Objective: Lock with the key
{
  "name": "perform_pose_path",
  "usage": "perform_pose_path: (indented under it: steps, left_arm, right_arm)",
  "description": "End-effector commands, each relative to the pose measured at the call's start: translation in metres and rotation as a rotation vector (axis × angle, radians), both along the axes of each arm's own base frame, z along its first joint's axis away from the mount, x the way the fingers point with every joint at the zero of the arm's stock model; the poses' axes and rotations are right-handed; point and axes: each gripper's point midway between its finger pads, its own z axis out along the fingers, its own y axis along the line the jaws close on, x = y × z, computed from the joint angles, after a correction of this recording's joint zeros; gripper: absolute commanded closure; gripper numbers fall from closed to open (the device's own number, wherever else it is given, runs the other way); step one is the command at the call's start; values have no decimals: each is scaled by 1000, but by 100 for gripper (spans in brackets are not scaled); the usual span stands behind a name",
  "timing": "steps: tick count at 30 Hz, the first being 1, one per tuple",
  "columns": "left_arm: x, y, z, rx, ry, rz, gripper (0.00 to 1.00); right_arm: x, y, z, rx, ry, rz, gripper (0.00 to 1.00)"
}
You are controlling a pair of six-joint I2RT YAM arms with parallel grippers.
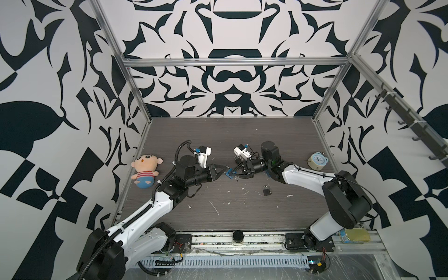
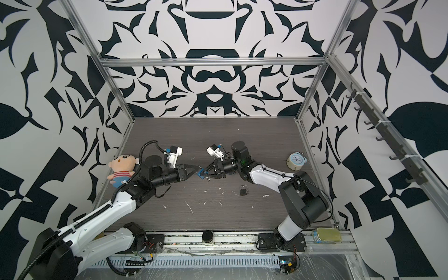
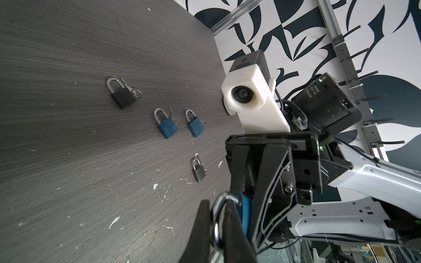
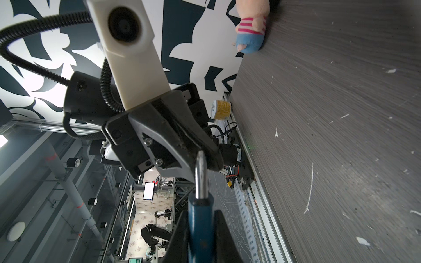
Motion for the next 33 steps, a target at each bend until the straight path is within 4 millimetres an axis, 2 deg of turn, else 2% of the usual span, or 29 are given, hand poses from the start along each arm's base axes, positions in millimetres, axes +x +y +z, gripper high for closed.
perform_pose_path:
  steps: [1, 8, 14, 19, 22, 28, 30, 33]
  left_arm:
    - [-89, -37, -15, -30, 119, -411, 100]
    - [-82, -35, -13, -23, 95, -361, 100]
    - [-67, -29, -12, 12, 68, -286, 100]
    - [-49, -20, -9, 28, 59, -220, 100]
    - [-38, -14, -5, 21, 52, -189, 100]
    - [-25, -4, 3, 31, 39, -159, 100]
    - [-22, -1, 6, 33, 32, -152, 100]
    - [-17, 3, 10, 36, 23, -139, 100]
  right_arm:
    - [58, 24, 72, 160, -289, -231, 100]
    - [58, 25, 58, 134, -276, -234, 100]
    - [51, 20, 33, 39, -278, -244, 100]
    - [46, 14, 26, 8, -284, -255, 100]
    - [44, 12, 25, 4, -285, -260, 91]
    - [40, 6, 29, 9, -309, -270, 58]
    - [43, 1, 32, 10, -313, -285, 53]
    - [48, -8, 35, 14, -308, -308, 52]
